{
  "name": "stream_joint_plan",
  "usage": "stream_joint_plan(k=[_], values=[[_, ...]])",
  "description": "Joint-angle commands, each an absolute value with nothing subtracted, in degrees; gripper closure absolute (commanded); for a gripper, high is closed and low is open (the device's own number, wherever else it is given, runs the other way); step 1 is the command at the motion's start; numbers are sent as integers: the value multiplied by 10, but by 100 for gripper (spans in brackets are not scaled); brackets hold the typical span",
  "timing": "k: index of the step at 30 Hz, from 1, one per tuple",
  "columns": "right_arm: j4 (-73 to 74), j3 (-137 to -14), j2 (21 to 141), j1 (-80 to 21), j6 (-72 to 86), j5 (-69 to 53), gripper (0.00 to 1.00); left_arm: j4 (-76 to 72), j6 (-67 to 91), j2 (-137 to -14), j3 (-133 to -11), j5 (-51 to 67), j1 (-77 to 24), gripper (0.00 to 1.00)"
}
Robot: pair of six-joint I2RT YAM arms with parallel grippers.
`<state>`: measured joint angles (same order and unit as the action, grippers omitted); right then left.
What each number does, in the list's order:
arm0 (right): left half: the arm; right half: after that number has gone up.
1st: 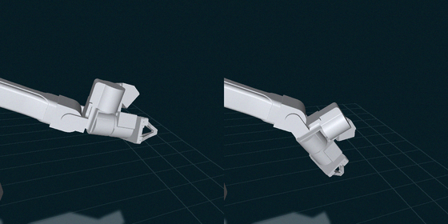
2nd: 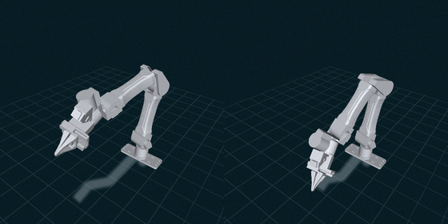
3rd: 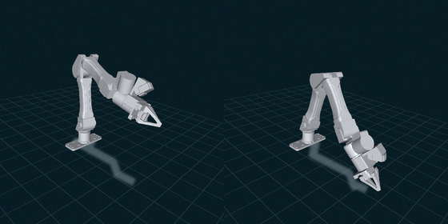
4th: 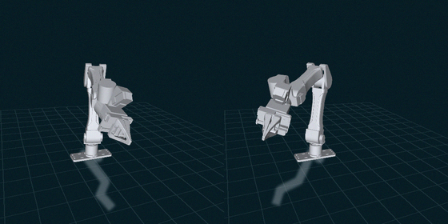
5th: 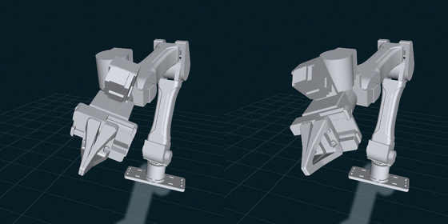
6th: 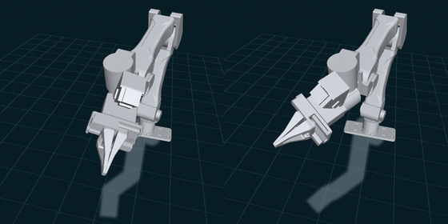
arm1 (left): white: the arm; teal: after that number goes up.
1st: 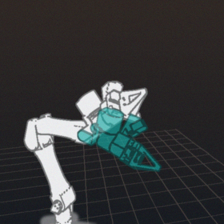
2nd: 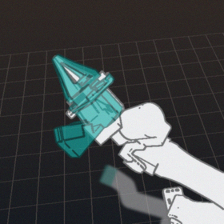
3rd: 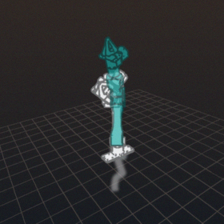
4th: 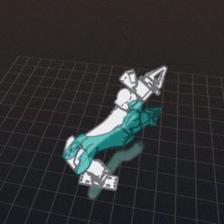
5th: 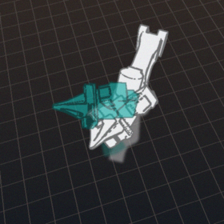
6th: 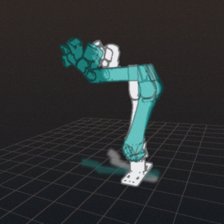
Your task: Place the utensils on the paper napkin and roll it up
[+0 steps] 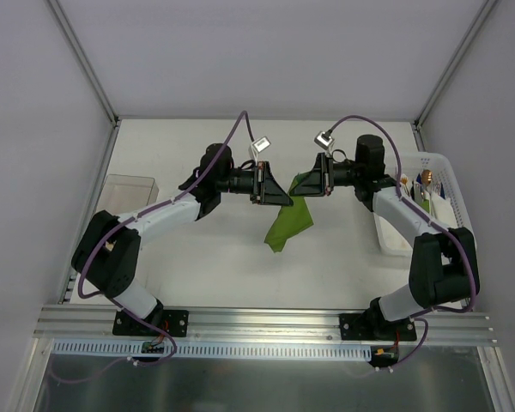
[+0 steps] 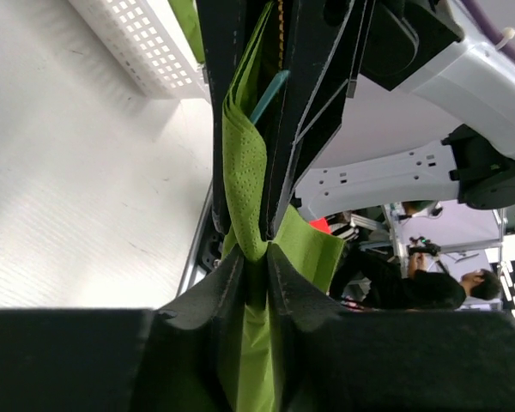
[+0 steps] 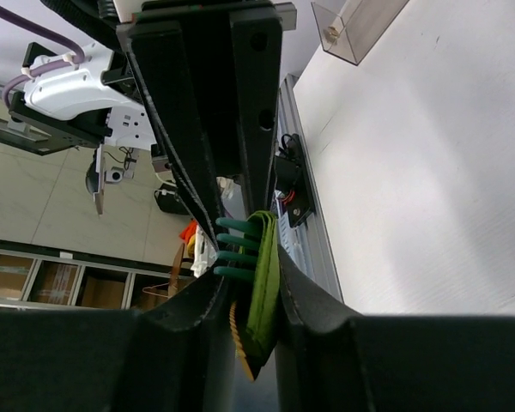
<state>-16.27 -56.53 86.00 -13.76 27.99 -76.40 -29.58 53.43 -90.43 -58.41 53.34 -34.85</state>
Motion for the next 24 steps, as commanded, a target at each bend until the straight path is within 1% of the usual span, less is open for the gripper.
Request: stream_joint_plan(k=[1,3,6,9,20,24], values=[[-185,-570,848,-137,272,-752,100,-270,498,-879,-623,532,-349,79],[-185,-578,843,-137,275,-750,100,-232,465,-872,-636,525,-349,69],[-184,-593,842,-137,280,-748,100,-185,432,-859,-639,519,-349,63],[-184,-604,843,-137,286,-745,100,-154,410,-850,-633,524,-348,62],[-199,-627,833,-139,316,-738,100,-126,376,-817,-588,528,-351,60],[-201,-637,838,-140,323,-737,100,-120,367,-809,-577,537,-358,61]])
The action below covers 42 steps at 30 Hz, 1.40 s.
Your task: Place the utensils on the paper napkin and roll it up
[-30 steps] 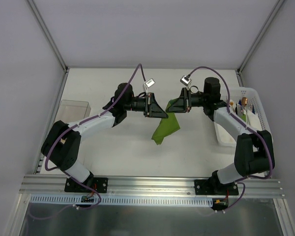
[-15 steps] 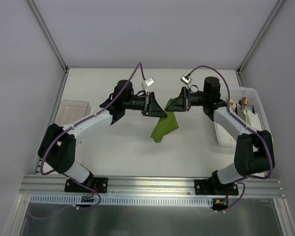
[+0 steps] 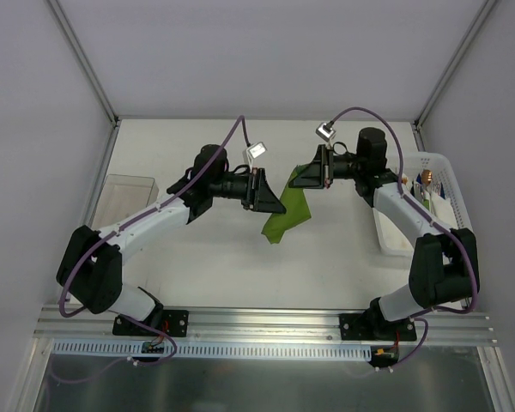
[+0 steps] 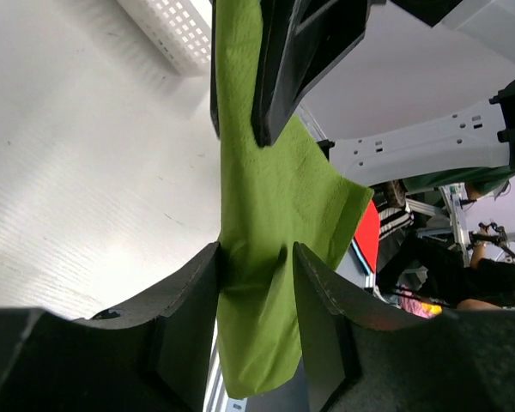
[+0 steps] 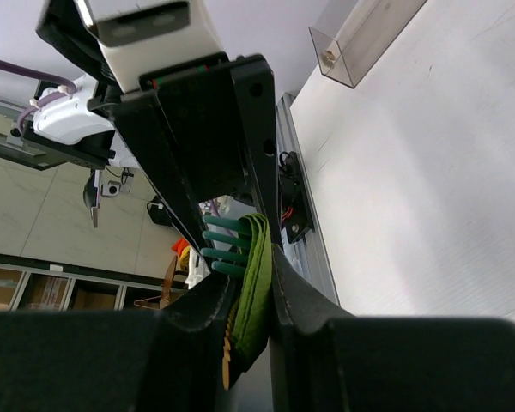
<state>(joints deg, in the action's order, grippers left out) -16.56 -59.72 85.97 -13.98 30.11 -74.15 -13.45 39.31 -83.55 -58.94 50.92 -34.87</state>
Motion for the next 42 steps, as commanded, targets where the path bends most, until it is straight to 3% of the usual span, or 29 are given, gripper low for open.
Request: stream_joint_plan(k=[1,8,12,19,42], values=[[-204,-640,838,-139,327,-734,100,-120,367,-810,-577,543,-359,62],[-235,-649,846,-139,358,-733,100,-116,360,-807,-561,538,-370,65],[-235,-654,848,-139,359,-735,100,-117,356,-802,-559,536,-371,75],[-235,-665,857,-139,360,-734,100,-122,356,-794,-548,537,-371,81],[-235,-679,871,-138,353,-736,100,-163,385,-790,-522,582,-377,70]])
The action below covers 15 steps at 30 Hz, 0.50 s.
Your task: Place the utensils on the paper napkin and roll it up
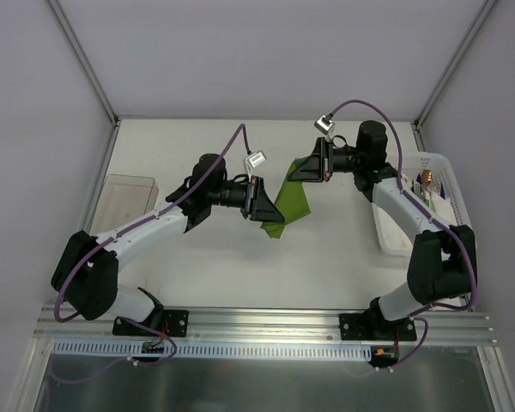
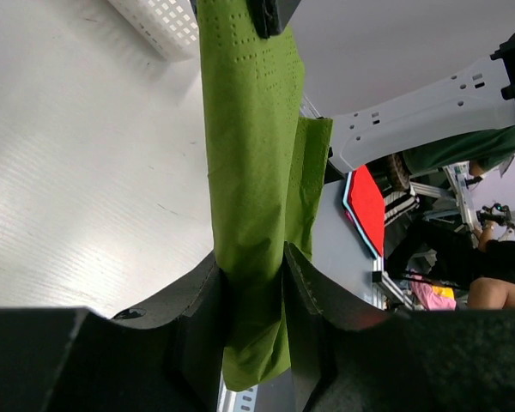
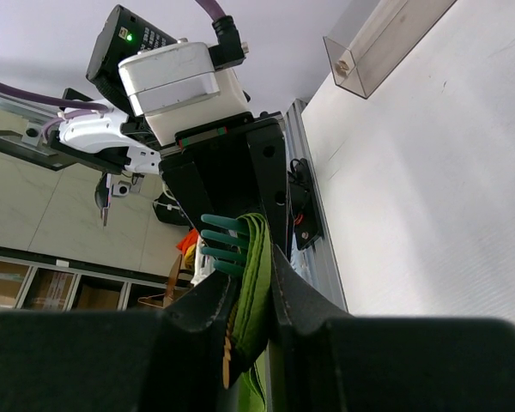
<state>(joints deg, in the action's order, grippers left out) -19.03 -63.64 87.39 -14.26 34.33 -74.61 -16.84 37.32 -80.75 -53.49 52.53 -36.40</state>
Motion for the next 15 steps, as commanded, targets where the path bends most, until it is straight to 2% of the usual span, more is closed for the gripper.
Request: stream_joint_plan(k=[1,13,15], values=[[-235,-679,871,-138,353,-736,100,-164,387,-790,-520,584,-377,70],[-234,-686,875,-138,356,-735,100,-174,388,-795,-509,592,-381,70],[-234,-689,874,-138,359,-734,100,-174,387,-798,-508,589,-381,74]])
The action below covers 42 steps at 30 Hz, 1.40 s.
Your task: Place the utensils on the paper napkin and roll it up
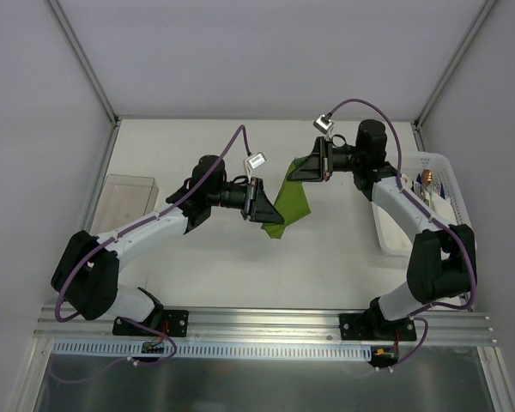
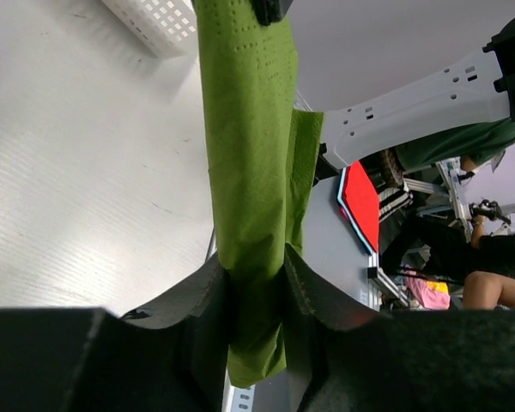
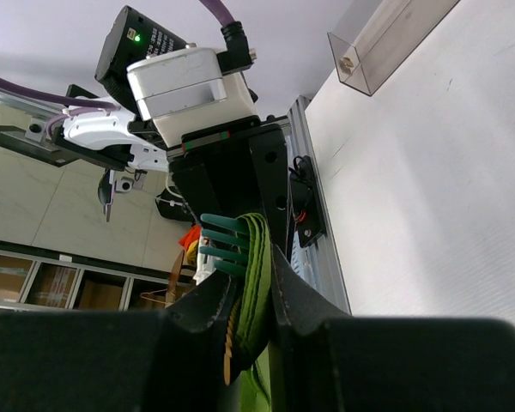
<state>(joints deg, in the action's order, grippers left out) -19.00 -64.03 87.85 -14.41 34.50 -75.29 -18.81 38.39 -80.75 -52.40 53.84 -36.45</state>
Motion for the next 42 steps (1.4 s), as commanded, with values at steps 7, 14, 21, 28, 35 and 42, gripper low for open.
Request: stream_joint_plan(k=[7,14,21,28,35,42], values=[[-235,-697,870,-140,363,-732,100,-174,374,-803,-506,542,-383,100],[-212,-709,875,-142,360,-724,83,-178,339,-781,-519,452,-383,100],[-193,-723,870,-135,355,-714,47,-195,294,-744,-508,371,-383,100],[-153,-726,867,-84,331,-693,43,-202,273,-712,-502,275,-382,100],[104,-767,822,-69,145,-578,85,-178,249,-693,-513,156,-382,100],[208,-798,772,-130,96,-446,93,-163,231,-687,-526,78,-386,100]])
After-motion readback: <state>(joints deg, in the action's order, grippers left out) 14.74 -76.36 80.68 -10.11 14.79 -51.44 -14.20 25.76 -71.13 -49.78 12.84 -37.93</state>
